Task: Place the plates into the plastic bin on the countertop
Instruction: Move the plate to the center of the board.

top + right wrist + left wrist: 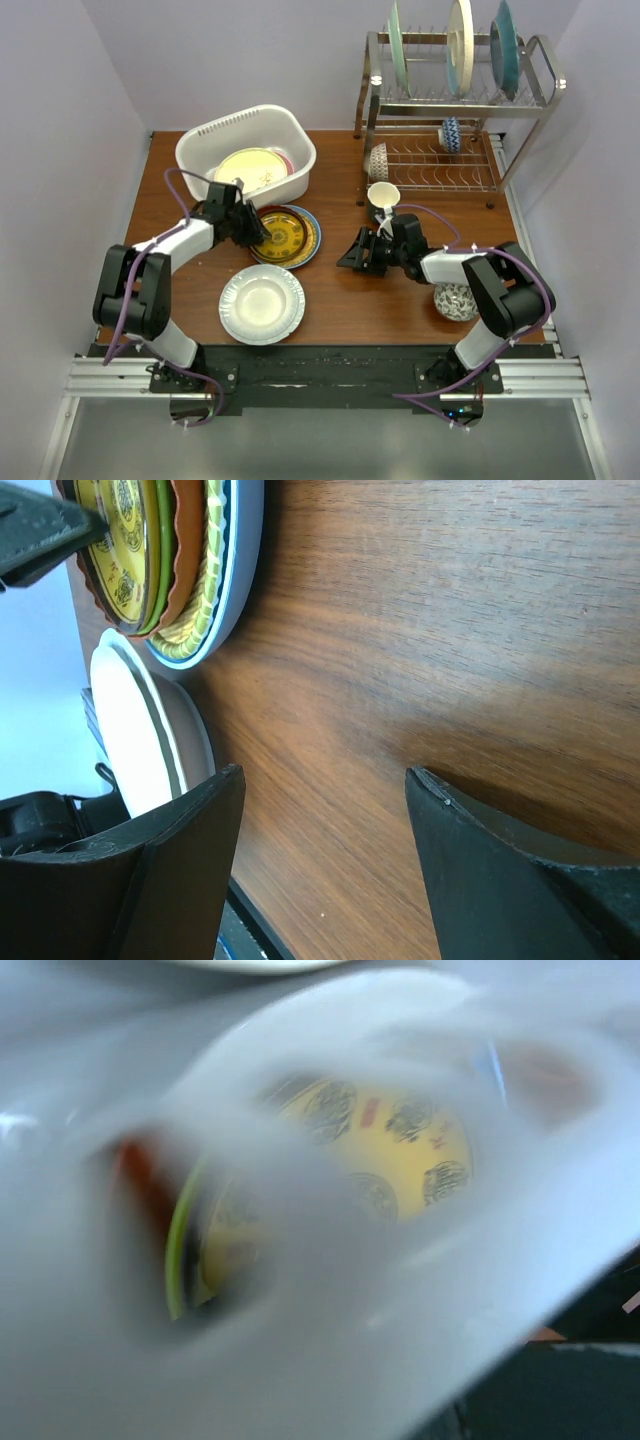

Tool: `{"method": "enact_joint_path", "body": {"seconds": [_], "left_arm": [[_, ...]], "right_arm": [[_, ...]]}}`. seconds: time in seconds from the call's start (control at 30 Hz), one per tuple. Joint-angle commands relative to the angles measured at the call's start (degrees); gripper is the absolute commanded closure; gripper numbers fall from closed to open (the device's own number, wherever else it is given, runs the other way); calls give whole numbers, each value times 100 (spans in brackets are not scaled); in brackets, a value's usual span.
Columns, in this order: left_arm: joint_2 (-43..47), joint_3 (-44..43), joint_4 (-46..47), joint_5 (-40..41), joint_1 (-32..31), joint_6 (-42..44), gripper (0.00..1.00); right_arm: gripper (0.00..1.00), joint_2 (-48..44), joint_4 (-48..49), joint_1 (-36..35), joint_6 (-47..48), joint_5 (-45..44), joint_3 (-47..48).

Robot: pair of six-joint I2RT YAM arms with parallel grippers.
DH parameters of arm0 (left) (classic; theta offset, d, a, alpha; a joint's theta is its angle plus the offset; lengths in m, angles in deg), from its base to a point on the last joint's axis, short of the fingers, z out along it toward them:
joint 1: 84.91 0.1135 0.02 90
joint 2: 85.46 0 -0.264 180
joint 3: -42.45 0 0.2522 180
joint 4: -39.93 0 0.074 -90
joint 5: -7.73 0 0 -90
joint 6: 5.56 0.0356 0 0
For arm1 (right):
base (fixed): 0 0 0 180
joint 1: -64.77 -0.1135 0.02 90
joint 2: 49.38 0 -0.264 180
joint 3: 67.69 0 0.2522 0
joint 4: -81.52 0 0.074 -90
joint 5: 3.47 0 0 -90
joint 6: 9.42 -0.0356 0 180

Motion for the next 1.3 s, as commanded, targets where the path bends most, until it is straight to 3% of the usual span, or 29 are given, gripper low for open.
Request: {"method": "enact_joint_path", "body": {"seconds": [0.0,0.8,1.03,1.27], "left_arm": [[-431,-434,-115,137,-248,275,65],[-1820,-487,105,-66,-2401,-182,70],[-1671,-514,96,-92,-2473,-322,71],[-970,-874,-352,216,-2481,-287,70]], "right_arm": [[30,65,-830,-40,108,-355,-29],[30,-472,-1472,-49,38,-302,877],[30,-498,-1507,-49,38,-346,859],[30,-709,-1647,-49,82,-504,850]]}}
